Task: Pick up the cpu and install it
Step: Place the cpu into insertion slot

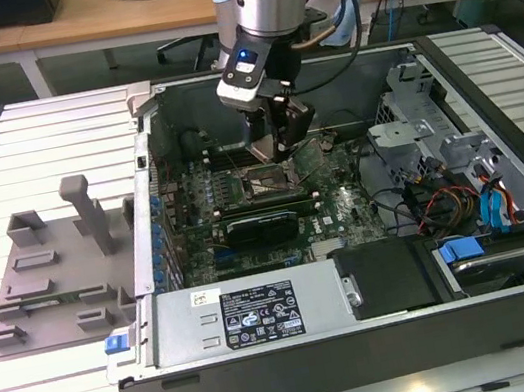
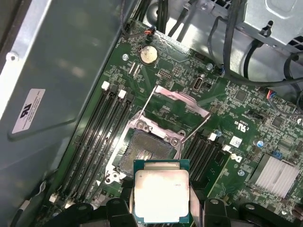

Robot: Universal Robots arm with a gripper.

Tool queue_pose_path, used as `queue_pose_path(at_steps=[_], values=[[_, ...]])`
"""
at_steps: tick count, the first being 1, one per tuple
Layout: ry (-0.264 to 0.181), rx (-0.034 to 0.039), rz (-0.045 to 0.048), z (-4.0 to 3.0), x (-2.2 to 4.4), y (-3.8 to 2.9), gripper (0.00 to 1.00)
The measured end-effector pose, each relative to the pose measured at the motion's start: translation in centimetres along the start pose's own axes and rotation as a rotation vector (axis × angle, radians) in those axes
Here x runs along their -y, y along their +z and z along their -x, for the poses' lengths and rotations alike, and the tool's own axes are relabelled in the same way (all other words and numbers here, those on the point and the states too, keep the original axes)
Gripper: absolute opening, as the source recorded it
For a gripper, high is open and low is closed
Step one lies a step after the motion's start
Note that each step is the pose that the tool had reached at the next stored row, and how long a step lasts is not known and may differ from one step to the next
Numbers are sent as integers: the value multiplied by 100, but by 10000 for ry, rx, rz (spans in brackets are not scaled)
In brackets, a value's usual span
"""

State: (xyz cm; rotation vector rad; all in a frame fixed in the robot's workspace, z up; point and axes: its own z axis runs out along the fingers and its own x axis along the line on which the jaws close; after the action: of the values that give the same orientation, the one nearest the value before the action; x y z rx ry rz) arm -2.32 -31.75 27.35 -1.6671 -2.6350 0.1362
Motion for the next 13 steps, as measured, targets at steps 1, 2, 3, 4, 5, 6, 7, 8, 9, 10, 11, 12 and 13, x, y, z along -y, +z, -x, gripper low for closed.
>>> queue_pose_path(at_steps=[1, 2, 3, 4, 5, 6, 7, 8, 9, 10, 11, 12, 13], values=[[108, -8, -4, 0, 0, 0, 55], [206, -16, -7, 0, 0, 0, 55], [316, -25, -10, 0, 0, 1, 55], [450, -35, -15, 0, 0, 1, 55], [548, -44, -18, 0, 0, 1, 55], [695, -56, -22, 0, 0, 2, 55], [790, -65, -25, 0, 0, 2, 55], [897, -72, -29, 0, 0, 2, 55], [1002, -80, -32, 0, 0, 2, 55], [1126, -90, -36, 0, 0, 3, 55], [1313, -105, -42, 0, 0, 3, 55], [1521, -123, -49, 0, 0, 3, 55], [1613, -131, -51, 0, 0, 3, 55]])
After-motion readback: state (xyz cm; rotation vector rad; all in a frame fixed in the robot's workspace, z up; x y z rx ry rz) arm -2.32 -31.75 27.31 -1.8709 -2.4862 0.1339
